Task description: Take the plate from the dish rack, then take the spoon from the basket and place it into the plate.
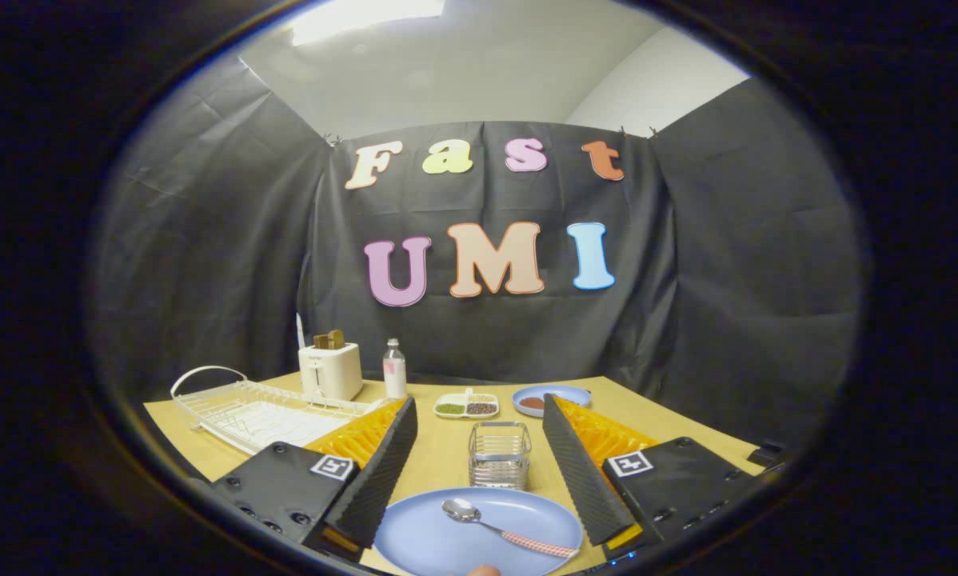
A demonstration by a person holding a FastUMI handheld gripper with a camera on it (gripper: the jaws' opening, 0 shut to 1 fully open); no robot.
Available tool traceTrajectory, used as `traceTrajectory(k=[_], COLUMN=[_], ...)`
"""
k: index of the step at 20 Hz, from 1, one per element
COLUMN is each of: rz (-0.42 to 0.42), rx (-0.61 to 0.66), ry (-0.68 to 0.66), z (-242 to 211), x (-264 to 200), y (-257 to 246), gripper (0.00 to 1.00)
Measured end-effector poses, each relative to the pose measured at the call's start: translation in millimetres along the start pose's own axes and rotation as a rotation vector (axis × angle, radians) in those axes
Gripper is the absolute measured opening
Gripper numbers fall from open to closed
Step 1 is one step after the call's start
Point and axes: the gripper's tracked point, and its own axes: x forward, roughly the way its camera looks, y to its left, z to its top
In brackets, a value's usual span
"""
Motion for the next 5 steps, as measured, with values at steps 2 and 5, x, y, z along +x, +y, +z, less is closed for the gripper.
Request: traceTrajectory(k=[2,5], rz=[-0.002,-0.014], rx=[0.005,0.008], ry=[0.003,0.013], z=[-1.9,-6.9], x=[-1.3,0.1], y=[-0.6,-5.0], gripper=[0.98,0.98])
